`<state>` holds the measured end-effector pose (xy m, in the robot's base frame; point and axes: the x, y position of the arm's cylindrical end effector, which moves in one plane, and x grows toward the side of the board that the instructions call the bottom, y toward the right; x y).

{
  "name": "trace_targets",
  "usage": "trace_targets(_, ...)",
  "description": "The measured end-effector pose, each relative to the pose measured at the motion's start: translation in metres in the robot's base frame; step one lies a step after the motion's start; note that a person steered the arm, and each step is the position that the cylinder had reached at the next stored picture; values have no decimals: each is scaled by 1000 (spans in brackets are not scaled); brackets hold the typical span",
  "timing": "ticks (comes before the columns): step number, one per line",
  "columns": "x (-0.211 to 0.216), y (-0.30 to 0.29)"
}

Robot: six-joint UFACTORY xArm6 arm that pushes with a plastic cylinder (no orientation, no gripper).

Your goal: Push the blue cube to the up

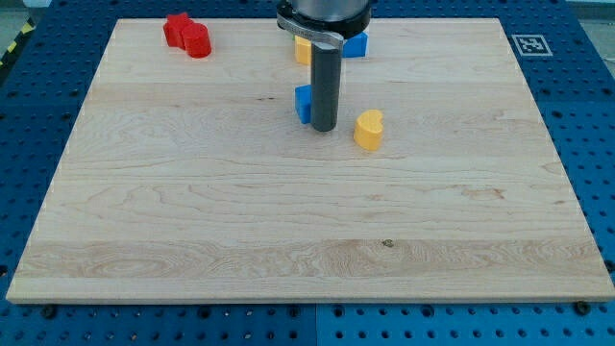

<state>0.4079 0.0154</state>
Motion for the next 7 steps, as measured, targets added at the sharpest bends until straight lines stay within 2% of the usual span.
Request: trace_targets(7, -19, -28)
